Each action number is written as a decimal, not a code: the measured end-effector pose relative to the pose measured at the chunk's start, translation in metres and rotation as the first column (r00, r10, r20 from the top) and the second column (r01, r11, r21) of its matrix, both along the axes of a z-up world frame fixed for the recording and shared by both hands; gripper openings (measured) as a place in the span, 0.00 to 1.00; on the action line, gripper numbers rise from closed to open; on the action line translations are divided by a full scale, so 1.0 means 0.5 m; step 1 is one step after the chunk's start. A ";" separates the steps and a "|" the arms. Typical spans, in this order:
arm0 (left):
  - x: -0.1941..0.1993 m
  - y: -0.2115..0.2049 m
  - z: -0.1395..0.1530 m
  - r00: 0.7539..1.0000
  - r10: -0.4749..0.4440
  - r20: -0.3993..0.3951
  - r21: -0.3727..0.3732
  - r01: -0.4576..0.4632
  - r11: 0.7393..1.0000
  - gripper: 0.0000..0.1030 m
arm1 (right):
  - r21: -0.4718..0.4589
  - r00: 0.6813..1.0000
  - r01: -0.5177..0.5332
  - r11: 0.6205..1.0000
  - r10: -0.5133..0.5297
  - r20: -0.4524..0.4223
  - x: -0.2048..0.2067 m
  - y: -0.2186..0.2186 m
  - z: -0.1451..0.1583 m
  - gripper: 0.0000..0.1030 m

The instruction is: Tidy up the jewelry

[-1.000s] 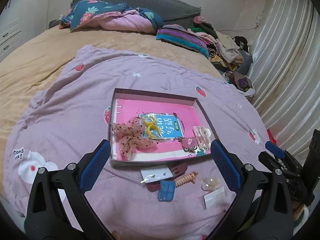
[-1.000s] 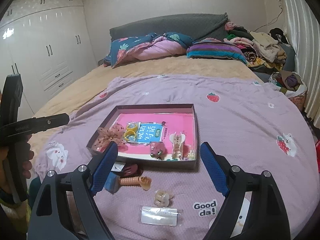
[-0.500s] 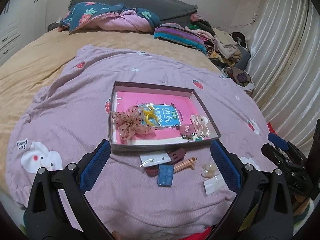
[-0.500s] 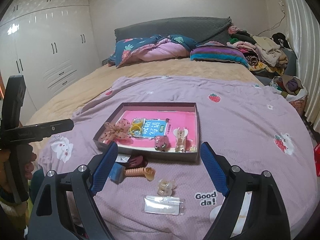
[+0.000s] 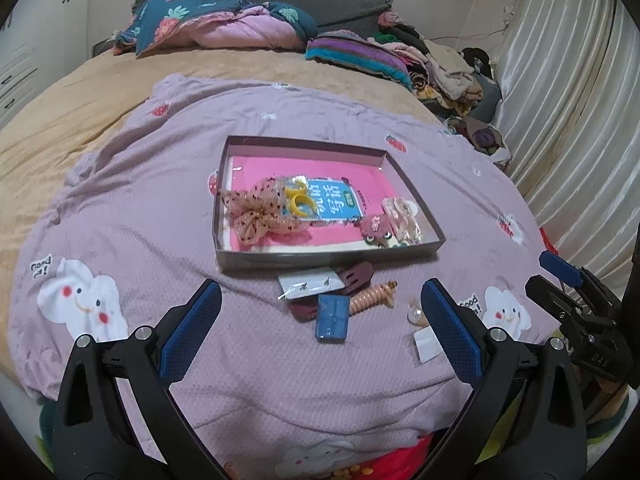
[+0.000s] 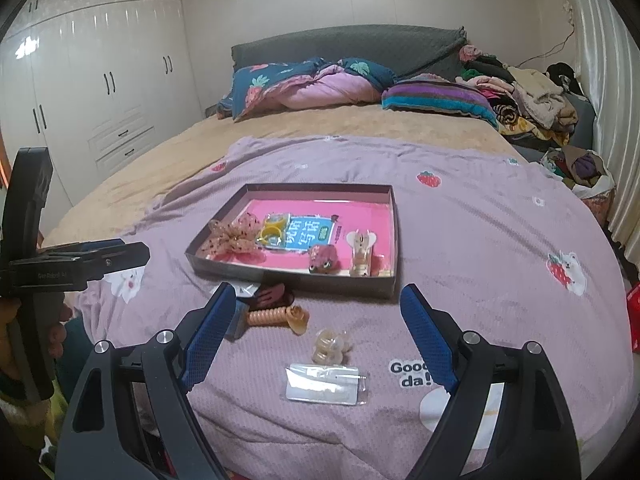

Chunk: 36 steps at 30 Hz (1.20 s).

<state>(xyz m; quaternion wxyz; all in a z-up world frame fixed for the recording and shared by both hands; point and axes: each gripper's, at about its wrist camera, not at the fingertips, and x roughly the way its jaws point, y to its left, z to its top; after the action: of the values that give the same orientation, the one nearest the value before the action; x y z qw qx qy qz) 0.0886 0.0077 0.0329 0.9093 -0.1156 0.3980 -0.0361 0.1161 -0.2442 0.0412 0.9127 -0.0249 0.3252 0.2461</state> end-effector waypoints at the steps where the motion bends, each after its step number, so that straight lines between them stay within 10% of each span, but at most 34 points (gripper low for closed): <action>1: -0.001 -0.001 -0.002 1.000 -0.001 -0.003 0.001 0.001 1.000 0.91 | -0.003 1.000 0.000 1.000 0.000 -0.003 0.000 -0.001 -0.004 0.81; 25: 0.012 -0.041 -0.120 0.986 -0.086 -0.141 0.009 0.088 0.996 0.90 | -0.081 0.997 -0.008 0.997 0.002 -0.080 0.018 0.003 -0.076 0.81; 36: 0.030 -0.068 -0.175 0.972 -0.118 -0.202 0.001 0.120 0.993 0.64 | -0.081 0.994 0.015 0.997 -0.023 -0.105 0.030 -0.014 -0.097 0.81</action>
<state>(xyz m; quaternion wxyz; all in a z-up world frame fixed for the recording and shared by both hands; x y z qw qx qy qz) 0.1036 -0.0265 -0.0548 0.8613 -0.0887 0.4944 -0.0760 0.1311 -0.2513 -0.0074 0.8948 -0.0453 0.3830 0.2252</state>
